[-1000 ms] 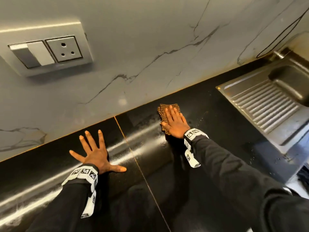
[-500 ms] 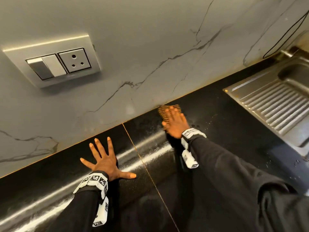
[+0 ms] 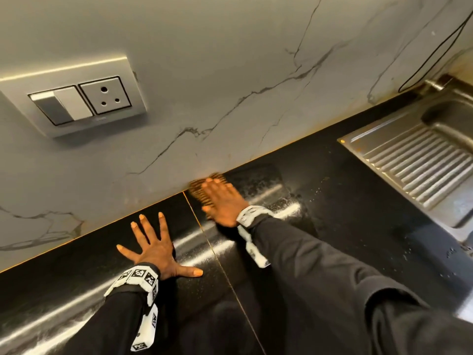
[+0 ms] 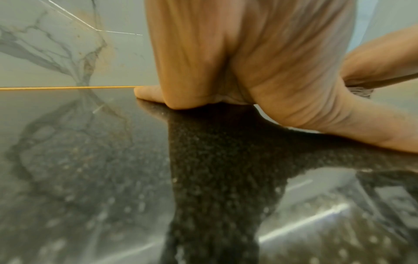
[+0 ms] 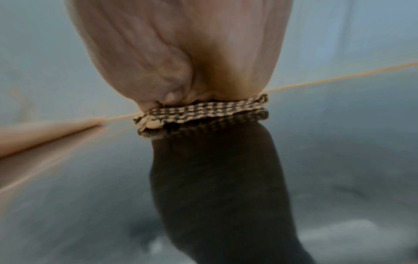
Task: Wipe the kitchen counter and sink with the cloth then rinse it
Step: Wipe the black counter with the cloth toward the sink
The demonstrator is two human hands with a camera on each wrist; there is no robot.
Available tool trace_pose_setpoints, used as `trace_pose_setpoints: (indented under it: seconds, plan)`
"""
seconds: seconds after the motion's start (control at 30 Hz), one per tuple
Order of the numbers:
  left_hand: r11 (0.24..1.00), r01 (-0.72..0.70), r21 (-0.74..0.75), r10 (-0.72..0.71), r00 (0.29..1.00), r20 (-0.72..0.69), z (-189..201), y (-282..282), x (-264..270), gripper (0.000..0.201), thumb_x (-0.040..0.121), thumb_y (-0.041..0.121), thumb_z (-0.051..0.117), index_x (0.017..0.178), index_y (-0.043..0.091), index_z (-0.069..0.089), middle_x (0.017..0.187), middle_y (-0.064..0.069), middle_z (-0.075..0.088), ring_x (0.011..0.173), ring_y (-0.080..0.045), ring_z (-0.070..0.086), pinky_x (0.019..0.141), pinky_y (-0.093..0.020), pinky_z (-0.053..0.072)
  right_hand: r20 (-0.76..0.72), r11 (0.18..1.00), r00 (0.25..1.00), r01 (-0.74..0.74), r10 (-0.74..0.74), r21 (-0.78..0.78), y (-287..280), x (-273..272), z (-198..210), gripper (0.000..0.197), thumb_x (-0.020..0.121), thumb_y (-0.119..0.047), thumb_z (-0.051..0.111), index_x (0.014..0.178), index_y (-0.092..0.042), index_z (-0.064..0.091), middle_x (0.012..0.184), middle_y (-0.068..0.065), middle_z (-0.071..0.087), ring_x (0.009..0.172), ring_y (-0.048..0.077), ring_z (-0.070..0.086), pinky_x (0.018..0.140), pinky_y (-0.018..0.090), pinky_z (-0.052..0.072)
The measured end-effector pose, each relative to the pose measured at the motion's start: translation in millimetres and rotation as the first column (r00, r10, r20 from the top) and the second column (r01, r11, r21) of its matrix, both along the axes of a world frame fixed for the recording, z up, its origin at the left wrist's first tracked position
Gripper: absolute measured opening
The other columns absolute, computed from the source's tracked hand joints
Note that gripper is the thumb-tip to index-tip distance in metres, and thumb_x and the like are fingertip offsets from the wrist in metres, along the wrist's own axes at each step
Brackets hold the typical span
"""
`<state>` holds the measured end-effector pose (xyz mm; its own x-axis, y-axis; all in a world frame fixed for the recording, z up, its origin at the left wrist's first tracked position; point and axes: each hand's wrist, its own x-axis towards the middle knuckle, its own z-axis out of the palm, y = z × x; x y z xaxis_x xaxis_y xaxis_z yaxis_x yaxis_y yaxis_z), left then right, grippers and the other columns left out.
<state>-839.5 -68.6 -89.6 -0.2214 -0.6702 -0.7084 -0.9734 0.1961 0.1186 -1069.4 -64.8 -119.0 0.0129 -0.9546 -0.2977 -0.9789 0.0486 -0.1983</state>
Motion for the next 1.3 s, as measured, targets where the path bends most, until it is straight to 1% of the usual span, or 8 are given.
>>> trace_pose_setpoints:
  seconds: [0.07,0.17,0.27,0.5,0.77,1.1,1.23,1.3]
  plan:
    - [1.000,-0.001,-0.002,0.001,1.000,0.004,1.1,0.3,-1.3,0.191,0.007,0.100,0.064,0.133,0.027,-0.058,0.135,-0.017,-0.067,0.133,-0.046,-0.053,0.104,-0.086,-0.008,-0.046,0.949,0.953,0.293,-0.300,-0.116,1.1,-58.3,-0.1,0.072,0.104,-0.052,0.026,0.161,-0.011,0.010,0.168,0.016,0.005,0.155,0.032,0.011,0.123,0.052,0.011]
    - [1.000,0.010,-0.011,-0.010,1.000,-0.010,-0.3,-0.3,-0.3,0.190,0.007,0.101,0.062,0.132,0.026,-0.059,0.135,-0.018,-0.067,0.132,-0.047,-0.053,0.104,-0.087,-0.009,-0.066,0.872,0.872,0.488,-0.485,0.039,4.1,-121.3,6.4,0.074,0.105,-0.054,0.022,0.161,-0.015,-0.007,0.168,0.011,-0.015,0.156,0.028,-0.009,0.125,0.048,-0.002]
    - [1.000,-0.013,-0.015,0.013,1.000,-0.002,-3.7,-3.1,-1.6,0.190,0.005,0.101,0.061,0.132,0.026,-0.060,0.135,-0.019,-0.067,0.133,-0.047,-0.053,0.103,-0.087,-0.009,-0.066,0.891,0.892,0.451,-0.447,0.055,0.8,-103.8,9.2,0.075,0.105,-0.055,0.019,0.160,-0.014,-0.013,0.165,0.014,-0.024,0.153,0.031,-0.019,0.124,0.048,-0.011]
    - [1.000,-0.016,-0.018,0.016,1.000,0.009,0.7,1.7,-2.8,0.190,0.009,0.097,0.068,0.135,0.028,-0.057,0.140,-0.017,-0.064,0.134,-0.045,-0.052,0.107,-0.085,-0.009,-0.025,0.993,0.995,-0.092,0.094,0.069,34.6,-24.9,1.0,0.071,0.105,-0.058,0.016,0.158,-0.025,-0.017,0.164,0.007,-0.026,0.152,0.025,-0.023,0.124,0.044,-0.012]
    - [0.998,0.008,-0.054,-0.008,1.000,-0.013,-9.1,-2.6,2.5,0.189,0.009,0.099,0.066,0.133,0.030,-0.058,0.141,-0.018,-0.063,0.134,-0.046,-0.052,0.104,-0.085,-0.011,-0.063,0.953,0.953,0.298,-0.295,0.053,34.7,-111.3,7.1,0.073,0.105,-0.056,0.019,0.160,-0.020,-0.013,0.165,0.010,-0.024,0.154,0.027,-0.018,0.123,0.046,-0.009]
    - [0.991,0.021,-0.131,-0.014,0.998,0.053,-10.7,2.9,2.0,0.190,0.006,0.102,0.061,0.142,0.029,-0.051,0.152,-0.020,-0.052,0.146,-0.047,-0.037,0.106,-0.085,-0.004,-0.058,0.989,0.994,0.089,-0.097,-0.115,295.7,13.3,-4.6,0.072,0.104,-0.051,0.030,0.162,-0.016,0.005,0.169,0.009,-0.007,0.156,0.026,-0.010,0.126,0.041,-0.004]
    - [0.987,0.059,-0.148,-0.054,0.998,0.040,-6.2,39.3,-2.1,0.169,0.032,0.101,0.052,0.159,0.022,-0.028,0.163,-0.024,-0.032,0.152,-0.050,-0.021,0.117,-0.077,0.004,-0.106,0.886,0.881,0.452,-0.461,-0.103,368.9,-66.9,-2.0,0.073,0.102,-0.057,0.013,0.161,-0.013,0.017,0.168,0.012,0.007,0.155,0.033,0.013,0.120,0.055,0.024]
    - [0.979,0.126,-0.162,-0.128,0.992,0.000,-12.6,81.3,-8.4,0.152,0.049,0.101,0.048,0.161,0.023,-0.019,0.166,-0.025,-0.025,0.153,-0.051,-0.017,0.119,-0.074,0.004,-0.110,0.817,0.810,0.572,-0.577,-0.069,390.4,-82.5,2.3,0.076,0.099,-0.055,0.013,0.161,-0.011,0.016,0.168,0.015,0.007,0.155,0.035,0.013,0.122,0.054,0.021]
